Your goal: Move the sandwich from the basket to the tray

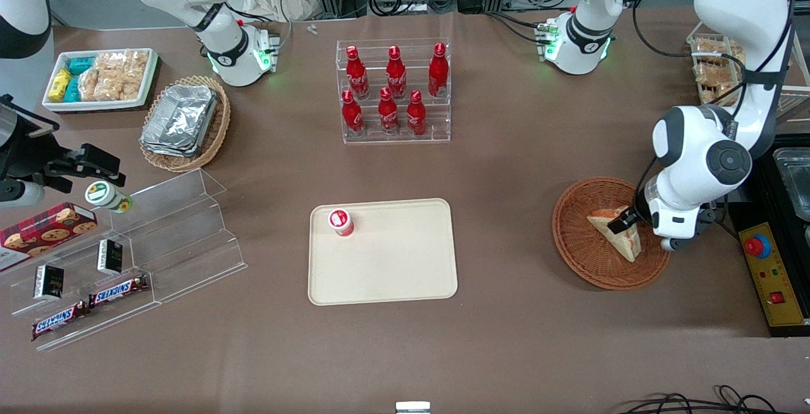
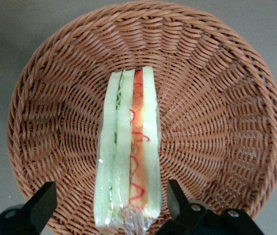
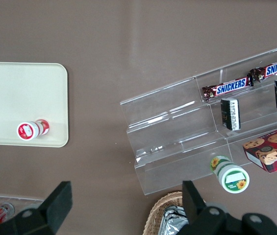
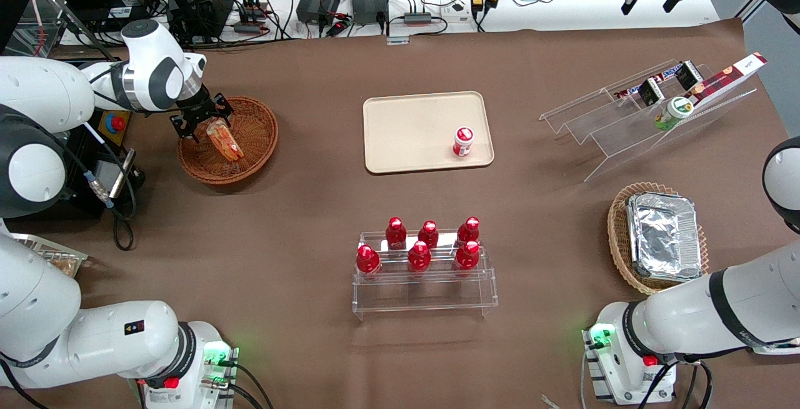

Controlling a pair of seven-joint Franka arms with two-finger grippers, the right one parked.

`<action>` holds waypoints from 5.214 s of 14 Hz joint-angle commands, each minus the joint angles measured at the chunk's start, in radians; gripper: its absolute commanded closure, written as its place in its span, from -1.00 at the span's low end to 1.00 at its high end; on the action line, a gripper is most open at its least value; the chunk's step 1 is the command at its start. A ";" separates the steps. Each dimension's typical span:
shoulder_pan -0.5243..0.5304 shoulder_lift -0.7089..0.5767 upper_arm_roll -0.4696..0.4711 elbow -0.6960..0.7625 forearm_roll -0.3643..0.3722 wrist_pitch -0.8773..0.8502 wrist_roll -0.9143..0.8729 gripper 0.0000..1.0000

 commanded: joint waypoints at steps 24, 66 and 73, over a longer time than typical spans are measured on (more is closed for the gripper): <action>-0.076 0.003 -0.133 0.680 0.039 -0.841 -0.217 1.00; -0.495 0.521 -0.324 0.959 0.416 -0.480 -0.306 -1.00; -0.341 0.179 -0.330 0.753 0.206 -0.616 -0.273 -1.00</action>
